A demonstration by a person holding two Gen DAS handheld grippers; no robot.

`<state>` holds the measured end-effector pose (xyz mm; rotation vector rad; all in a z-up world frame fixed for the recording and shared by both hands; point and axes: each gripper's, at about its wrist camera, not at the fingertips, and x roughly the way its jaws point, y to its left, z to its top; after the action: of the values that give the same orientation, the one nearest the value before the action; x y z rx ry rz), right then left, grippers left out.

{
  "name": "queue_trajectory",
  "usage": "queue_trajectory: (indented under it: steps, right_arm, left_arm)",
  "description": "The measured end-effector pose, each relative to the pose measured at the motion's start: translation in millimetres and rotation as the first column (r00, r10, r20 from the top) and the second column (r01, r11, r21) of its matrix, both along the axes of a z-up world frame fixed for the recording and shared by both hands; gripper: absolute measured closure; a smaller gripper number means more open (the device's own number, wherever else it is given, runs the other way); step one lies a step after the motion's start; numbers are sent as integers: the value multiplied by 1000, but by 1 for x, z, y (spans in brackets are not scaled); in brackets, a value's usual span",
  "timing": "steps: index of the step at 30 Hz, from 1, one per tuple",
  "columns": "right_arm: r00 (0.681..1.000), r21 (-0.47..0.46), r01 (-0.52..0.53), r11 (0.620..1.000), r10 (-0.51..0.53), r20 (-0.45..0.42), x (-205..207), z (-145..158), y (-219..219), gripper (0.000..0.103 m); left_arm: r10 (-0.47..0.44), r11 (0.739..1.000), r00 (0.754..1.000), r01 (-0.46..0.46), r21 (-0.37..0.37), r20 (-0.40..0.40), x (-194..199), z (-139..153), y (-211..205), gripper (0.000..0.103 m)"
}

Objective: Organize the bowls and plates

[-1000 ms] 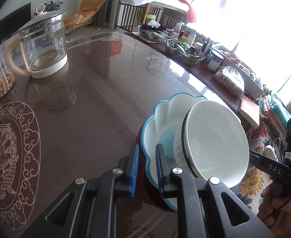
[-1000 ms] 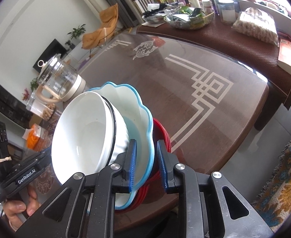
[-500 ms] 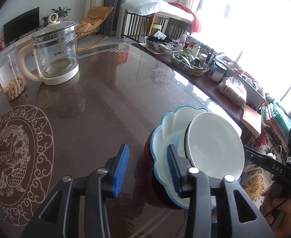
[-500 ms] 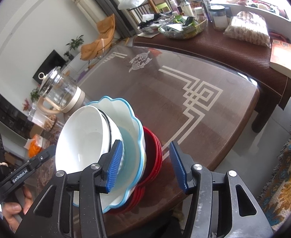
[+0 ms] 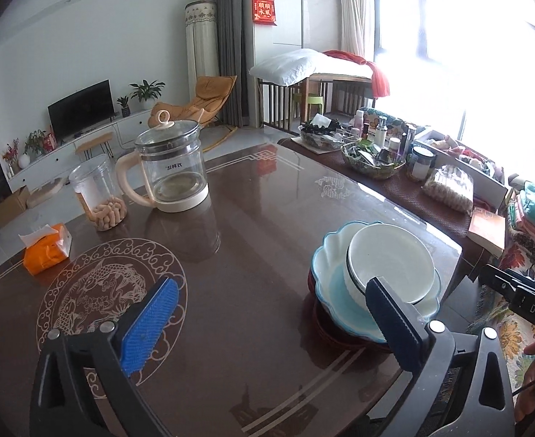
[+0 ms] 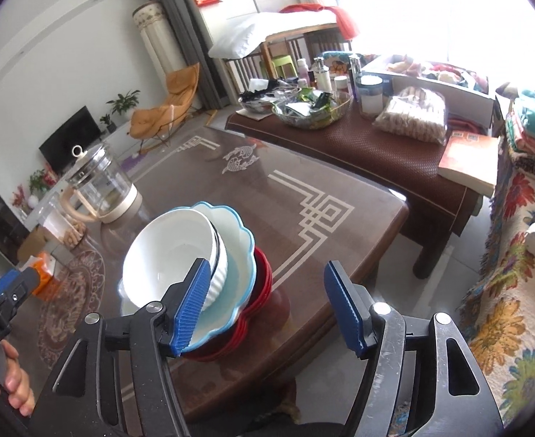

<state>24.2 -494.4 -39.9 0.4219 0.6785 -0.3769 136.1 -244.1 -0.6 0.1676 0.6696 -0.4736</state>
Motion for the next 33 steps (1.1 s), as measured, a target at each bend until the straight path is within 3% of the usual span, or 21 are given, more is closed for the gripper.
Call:
queue_trajectory:
  steps: [5,12,15,22,33]
  right_arm:
    - [1000,-16,-18,1000,17,-16,-27,8,37,33]
    - [1000,-21,-27,999,27,-8,-65,21,79,33]
    - [1000,-52,-26,998,25,-15,-78,26,94,33]
    - [999,-121,-25,992,22,-24,-102,37,122,33]
    - [999,-137,-17,990,10,-51,-123,39,136,30]
  left_arm:
    - [34,999,998,-34,-1,-55,-18,4,16,1]
    - [109,990,993,-112,88,45,-59,16,33,1]
    - [81,990,995,-88,111,60,-80,18,37,1]
    - [11,987,1000,-6,160,-28,-113,19,36,1]
    - [-33,977,998,44,207,-53,-142,15,30,1]
